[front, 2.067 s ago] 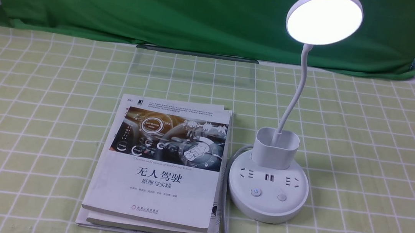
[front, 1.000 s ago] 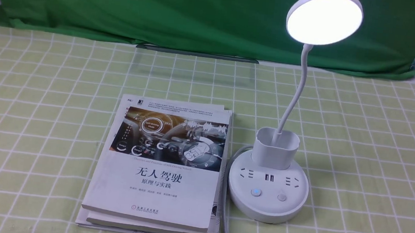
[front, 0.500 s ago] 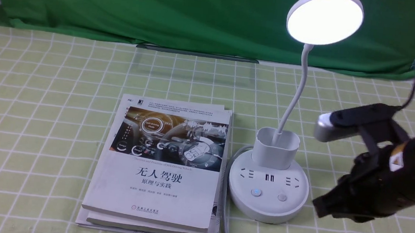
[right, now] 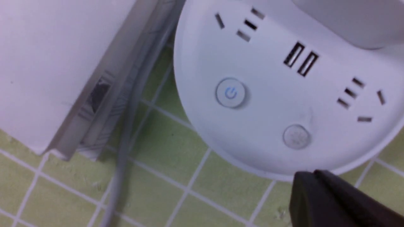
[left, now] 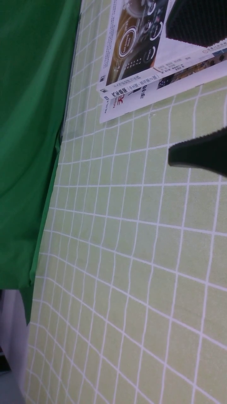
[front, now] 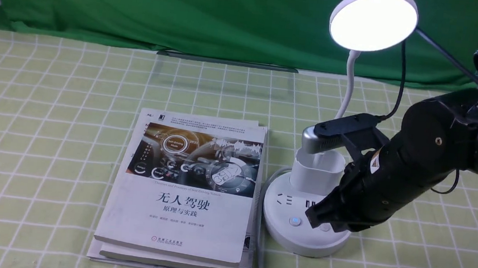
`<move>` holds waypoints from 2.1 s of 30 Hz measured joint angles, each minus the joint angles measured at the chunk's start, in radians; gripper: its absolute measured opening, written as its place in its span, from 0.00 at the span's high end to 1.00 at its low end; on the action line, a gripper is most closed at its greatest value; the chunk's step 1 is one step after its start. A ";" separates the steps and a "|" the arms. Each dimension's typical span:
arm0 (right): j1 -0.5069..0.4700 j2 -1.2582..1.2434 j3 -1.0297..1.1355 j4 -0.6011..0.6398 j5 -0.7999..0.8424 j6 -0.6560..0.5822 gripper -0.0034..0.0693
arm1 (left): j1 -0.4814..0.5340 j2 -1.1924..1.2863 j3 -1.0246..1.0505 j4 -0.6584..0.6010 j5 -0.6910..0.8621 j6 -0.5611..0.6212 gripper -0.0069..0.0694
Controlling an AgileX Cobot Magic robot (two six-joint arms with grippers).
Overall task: Turn off the desk lamp on the green coffee tablecloth by hand.
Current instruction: 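Press the power button on the lamp base to turn the lamp off with the right gripper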
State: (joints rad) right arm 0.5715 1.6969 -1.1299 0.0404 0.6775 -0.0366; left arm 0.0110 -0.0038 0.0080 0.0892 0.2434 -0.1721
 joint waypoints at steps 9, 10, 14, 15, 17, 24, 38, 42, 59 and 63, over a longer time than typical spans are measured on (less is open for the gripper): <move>0.000 0.027 -0.002 0.044 -0.025 -0.030 0.89 | 0.000 0.000 0.000 0.000 0.000 0.000 0.37; 0.000 0.027 -0.002 0.045 -0.028 -0.030 0.89 | 0.000 0.000 0.000 0.000 0.000 0.000 0.37; -0.003 0.040 -0.002 0.047 -0.045 -0.030 0.89 | 0.000 0.000 0.000 0.000 0.000 0.000 0.37; -0.003 0.052 -0.002 0.046 -0.052 -0.030 0.89 | 0.000 0.000 0.000 0.000 0.000 0.000 0.37; -0.004 0.072 -0.003 0.045 -0.055 -0.030 0.89 | 0.000 0.000 0.000 0.000 0.000 0.000 0.37; -0.004 0.124 -0.019 0.047 -0.040 -0.031 0.89 | 0.000 0.000 0.000 0.000 0.000 0.000 0.37; -0.007 0.084 -0.009 0.025 -0.082 -0.031 0.89 | 0.000 0.000 0.000 0.000 0.000 0.000 0.37; -0.013 0.119 -0.011 0.020 -0.090 -0.031 0.89 | 0.000 0.000 0.000 0.000 0.000 0.000 0.37; -0.013 0.070 -0.008 0.013 -0.077 -0.031 0.89 | 0.000 0.000 0.000 0.000 0.000 0.000 0.37; -0.013 0.033 -0.008 0.013 -0.077 -0.031 0.89 | 0.000 0.000 0.000 0.000 0.000 0.000 0.37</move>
State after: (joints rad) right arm 0.5582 1.7302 -1.1381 0.0533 0.6001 -0.0679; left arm 0.0110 -0.0038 0.0080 0.0892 0.2434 -0.1721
